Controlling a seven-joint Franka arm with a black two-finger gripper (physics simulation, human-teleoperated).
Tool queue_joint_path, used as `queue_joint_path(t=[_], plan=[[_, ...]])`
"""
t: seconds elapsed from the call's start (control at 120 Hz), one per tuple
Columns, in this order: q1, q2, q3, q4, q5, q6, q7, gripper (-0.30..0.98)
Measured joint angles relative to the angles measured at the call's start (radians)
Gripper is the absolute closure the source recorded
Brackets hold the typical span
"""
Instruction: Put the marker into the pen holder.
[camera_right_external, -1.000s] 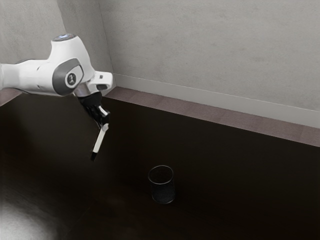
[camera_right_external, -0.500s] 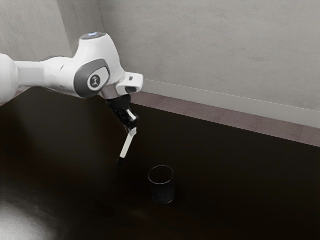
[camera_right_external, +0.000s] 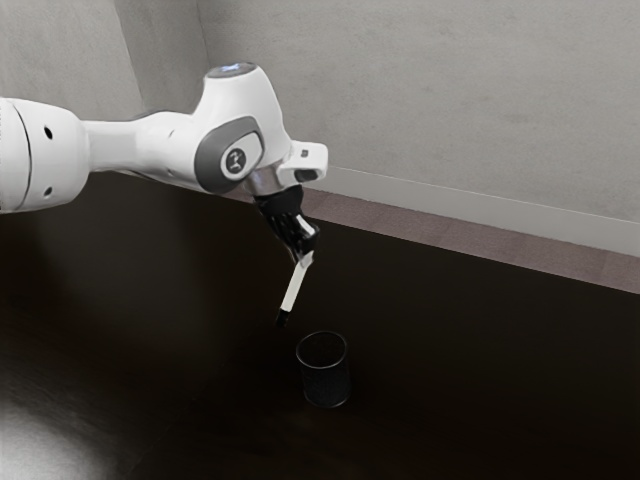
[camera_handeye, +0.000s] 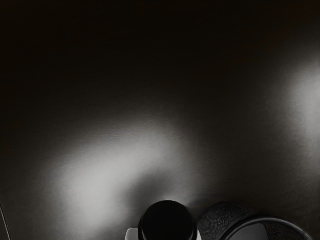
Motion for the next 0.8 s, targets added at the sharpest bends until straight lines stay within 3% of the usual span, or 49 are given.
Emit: queue_joint_path(t=[0.8], plan=[[0.001,0.033,-0.095,0.013,0.001,0.023,-0.091,0.73]])
